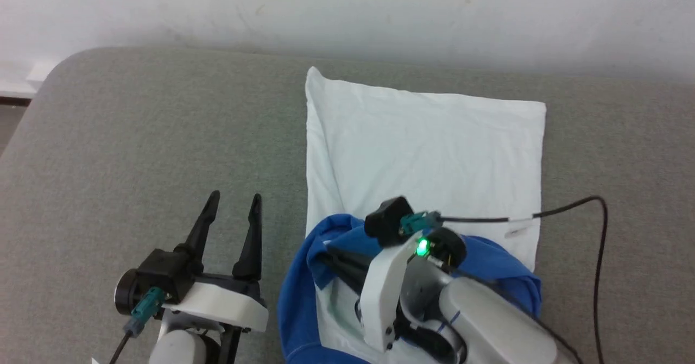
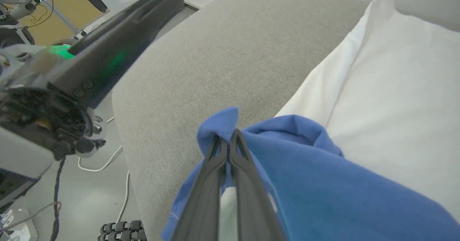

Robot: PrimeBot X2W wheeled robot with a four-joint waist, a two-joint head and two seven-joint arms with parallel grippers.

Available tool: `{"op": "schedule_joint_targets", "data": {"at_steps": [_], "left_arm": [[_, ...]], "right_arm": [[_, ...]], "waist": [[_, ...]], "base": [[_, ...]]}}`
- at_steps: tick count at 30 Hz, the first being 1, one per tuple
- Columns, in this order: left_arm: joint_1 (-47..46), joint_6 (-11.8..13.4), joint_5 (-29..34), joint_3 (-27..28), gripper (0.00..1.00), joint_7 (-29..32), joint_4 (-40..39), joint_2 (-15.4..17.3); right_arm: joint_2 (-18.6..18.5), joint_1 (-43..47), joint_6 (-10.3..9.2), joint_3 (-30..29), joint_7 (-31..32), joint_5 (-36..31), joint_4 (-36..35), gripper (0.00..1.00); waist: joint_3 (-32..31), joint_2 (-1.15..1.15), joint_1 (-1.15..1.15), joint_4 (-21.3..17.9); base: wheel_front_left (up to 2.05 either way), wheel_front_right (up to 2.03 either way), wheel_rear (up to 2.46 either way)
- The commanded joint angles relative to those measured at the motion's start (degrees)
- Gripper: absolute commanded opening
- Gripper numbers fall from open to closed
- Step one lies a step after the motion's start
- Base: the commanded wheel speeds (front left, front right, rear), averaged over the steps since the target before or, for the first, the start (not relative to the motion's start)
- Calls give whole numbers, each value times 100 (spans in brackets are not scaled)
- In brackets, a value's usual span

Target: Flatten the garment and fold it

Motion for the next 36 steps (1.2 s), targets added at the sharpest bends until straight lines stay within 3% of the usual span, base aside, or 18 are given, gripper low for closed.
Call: {"op": "schedule_joint_targets", "data": {"at_steps": [1,2,3,8,14,20,26,30,36], "left_arm": [[-74,-24,-54,-25,100,-27,40,-32],[-75,-26,-61,-30,100,-27,62,-41],[-73,-22,-68,-25,100,-27,88,-49],[-35,41,-61,85,100,-27,143,-68],[81,155,8,228,100,-27,213,-34],[157,315,40,352,100,-27,215,19],[-25,394,-34,457,100,99,170,102],[-476,355,-101,515,100,366,179,266],[-1675,156,-325,469,100,1179,347,542]], "right_arm": [[0,29,-4,167,-127,82,217,0],[1,14,-4,296,-204,137,335,38],[1,-23,-4,418,-292,145,441,100],[2,-305,-4,533,-1331,135,393,100],[-80,-198,-4,-499,-2336,-453,140,100],[-507,545,-4,-2275,-2280,-1429,-446,100],[-588,1474,-4,-3747,-1854,-2054,-1523,100],[-489,1924,-4,-4308,-1545,-2218,-2229,100],[-362,2050,-4,-4481,-1340,-2256,-2900,100]], "waist": [[107,0,0,151],[125,0,0,170],[136,0,0,182],[111,0,0,112],[-96,0,0,-130],[-168,0,0,-465],[-15,0,0,-757],[247,0,0,-990],[873,0,0,-1341]], "base": [[0,0,0],[0,0,0],[0,0,0],[0,0,0],[0,0,0],[0,0,0],[0,0,0],[0,0,0],[0,0,0]]}}
